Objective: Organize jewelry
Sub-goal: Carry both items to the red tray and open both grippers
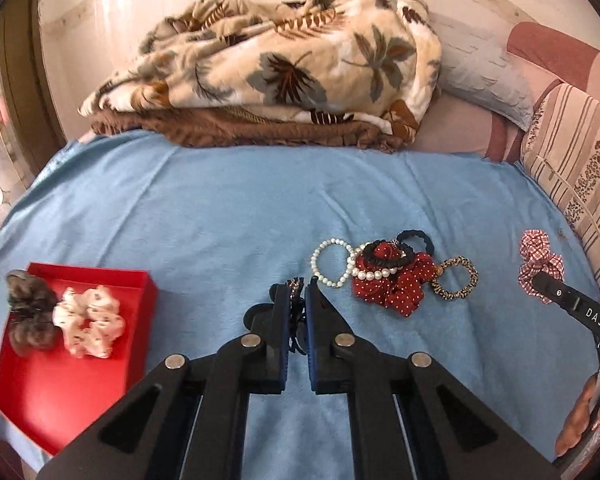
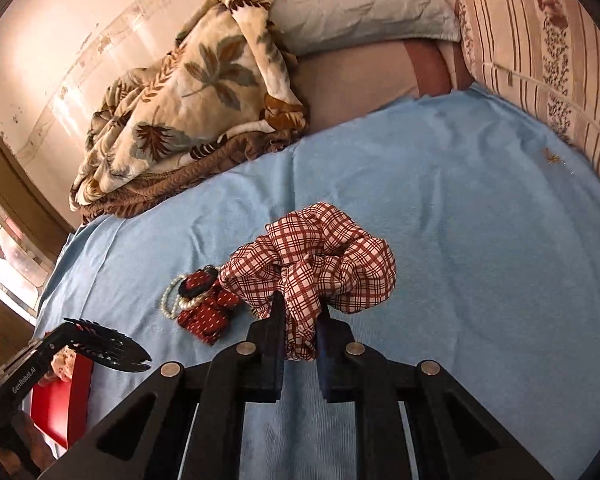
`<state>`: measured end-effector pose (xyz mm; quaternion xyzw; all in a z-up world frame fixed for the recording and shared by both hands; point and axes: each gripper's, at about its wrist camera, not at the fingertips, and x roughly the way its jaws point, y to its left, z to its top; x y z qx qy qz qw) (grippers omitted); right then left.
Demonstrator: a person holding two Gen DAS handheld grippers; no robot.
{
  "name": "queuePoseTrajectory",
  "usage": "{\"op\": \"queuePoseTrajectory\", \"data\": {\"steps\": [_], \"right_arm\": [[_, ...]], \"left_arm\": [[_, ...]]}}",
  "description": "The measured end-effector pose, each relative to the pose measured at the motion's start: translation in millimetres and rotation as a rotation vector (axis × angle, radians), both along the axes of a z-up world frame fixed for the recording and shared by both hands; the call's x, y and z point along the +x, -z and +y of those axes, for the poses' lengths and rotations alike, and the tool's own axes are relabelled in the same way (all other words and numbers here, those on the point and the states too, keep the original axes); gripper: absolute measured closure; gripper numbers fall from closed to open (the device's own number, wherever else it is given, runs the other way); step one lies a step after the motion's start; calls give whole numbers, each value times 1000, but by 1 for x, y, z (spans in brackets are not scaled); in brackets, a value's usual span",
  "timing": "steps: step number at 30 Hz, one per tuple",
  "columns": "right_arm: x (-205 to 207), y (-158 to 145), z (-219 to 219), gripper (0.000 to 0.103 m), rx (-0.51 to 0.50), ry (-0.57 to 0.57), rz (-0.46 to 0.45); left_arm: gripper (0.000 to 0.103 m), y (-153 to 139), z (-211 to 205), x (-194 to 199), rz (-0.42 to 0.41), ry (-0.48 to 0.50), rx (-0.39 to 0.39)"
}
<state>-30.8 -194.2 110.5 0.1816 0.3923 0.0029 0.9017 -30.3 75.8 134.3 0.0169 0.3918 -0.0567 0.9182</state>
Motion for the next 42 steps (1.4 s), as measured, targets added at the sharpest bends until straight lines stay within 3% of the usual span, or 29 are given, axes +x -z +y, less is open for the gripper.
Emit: {"op": "queuePoseTrajectory", "data": {"steps": [13,31,38,42], "right_arm": [[-36,-29,71,89,-76,-138,-40],[-47,-37,232,89,-318,-385,-16],[-47,-37,275,89,-322,-466,-20],[-46,-39,300,89,-237,-543,-26]], "left_arm": [[96,-33,46,-47,-81,-42,2],[96,-39,211,-91,-104,-281,-41],[96,-28,270,-95,-95,-366,-56],[96,-16,302,-94,-77,-401,-90]]}}
